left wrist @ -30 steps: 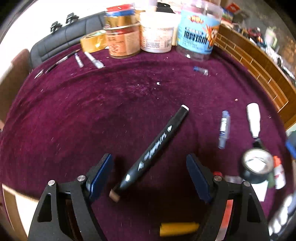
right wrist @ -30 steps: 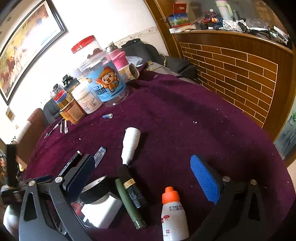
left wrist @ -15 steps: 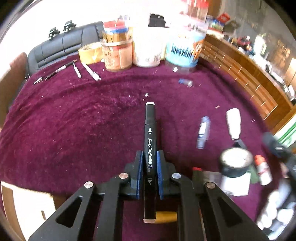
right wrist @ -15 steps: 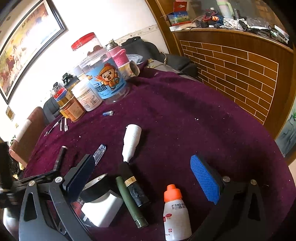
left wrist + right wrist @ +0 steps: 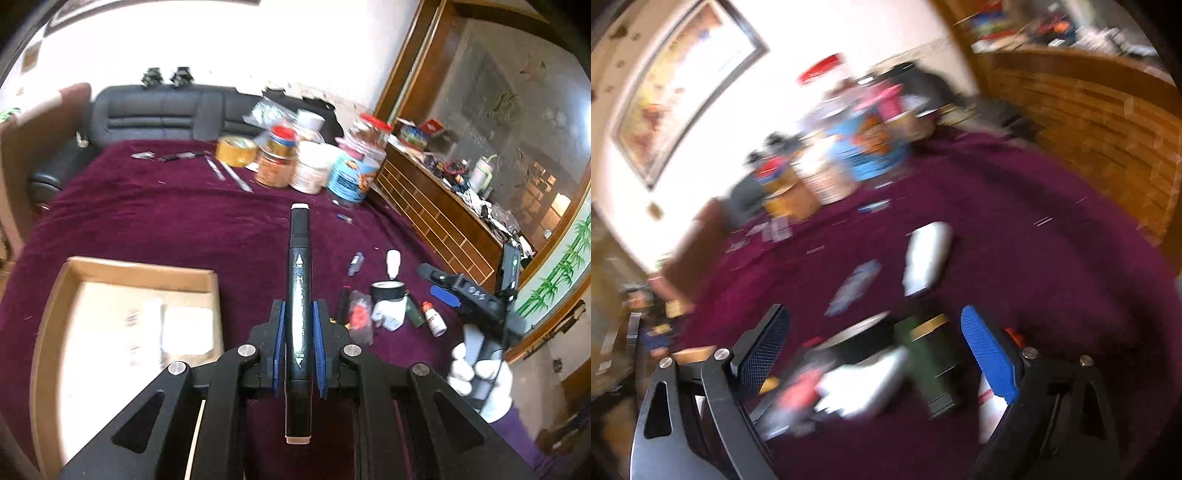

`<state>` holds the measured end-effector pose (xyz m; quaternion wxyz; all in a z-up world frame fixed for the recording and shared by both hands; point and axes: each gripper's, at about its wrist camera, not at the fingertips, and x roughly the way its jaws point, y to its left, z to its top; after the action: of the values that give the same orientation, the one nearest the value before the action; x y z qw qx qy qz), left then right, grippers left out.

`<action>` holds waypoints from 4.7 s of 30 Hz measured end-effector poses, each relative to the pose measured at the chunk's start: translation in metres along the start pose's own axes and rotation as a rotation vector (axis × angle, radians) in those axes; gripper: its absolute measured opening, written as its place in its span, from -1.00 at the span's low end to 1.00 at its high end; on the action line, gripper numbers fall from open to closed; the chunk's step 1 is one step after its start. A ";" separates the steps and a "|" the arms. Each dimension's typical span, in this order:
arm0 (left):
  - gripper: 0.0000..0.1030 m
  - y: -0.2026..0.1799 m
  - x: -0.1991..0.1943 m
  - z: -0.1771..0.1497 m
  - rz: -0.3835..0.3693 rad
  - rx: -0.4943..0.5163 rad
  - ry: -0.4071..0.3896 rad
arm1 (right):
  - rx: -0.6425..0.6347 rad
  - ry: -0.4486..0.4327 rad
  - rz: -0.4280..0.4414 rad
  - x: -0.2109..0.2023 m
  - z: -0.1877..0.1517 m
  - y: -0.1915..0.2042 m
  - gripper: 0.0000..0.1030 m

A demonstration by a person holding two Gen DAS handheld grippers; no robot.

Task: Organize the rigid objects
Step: 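Carry the black marker toward the box with left while right grasps the red-capped black marker, then lower both black markers into the box and open both grippers, then grasp the grey-capped black marker with the left gripper, then grasp the black tape roll with right while left holds the grey-capped marker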

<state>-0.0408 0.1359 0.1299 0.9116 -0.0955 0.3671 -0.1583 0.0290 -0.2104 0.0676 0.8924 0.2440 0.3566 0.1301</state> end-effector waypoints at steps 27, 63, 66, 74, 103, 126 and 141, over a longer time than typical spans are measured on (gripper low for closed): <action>-0.78 0.130 -0.061 -0.079 -0.027 -0.304 -0.083 | -0.176 0.398 -0.380 0.137 -0.041 0.105 -0.67; -0.21 0.202 0.026 -0.037 0.094 -0.368 0.141 | -0.127 0.629 0.127 0.202 -0.117 0.276 -0.74; -0.12 0.205 0.012 -0.037 0.077 -0.399 0.109 | -0.142 0.608 0.094 0.199 -0.117 0.274 -0.72; 0.15 0.198 -0.019 -0.040 0.066 -0.440 0.040 | -0.200 0.528 0.070 0.171 -0.105 0.266 -0.72; 0.51 -0.056 0.040 -0.051 0.035 0.188 0.130 | 0.118 -0.016 -0.289 -0.030 -0.028 -0.060 0.75; -0.63 -0.098 0.113 -0.081 0.006 0.392 0.382 | 0.156 -0.023 -0.200 -0.022 -0.034 -0.073 0.81; -0.78 -0.078 0.015 -0.078 -0.205 0.121 0.170 | 0.156 -0.029 -0.192 -0.021 -0.034 -0.074 0.81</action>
<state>-0.1023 0.0540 0.0876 0.8603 -0.0635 0.4211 -0.2801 -0.0059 -0.2704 0.0190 0.8842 0.2791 0.3744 0.0126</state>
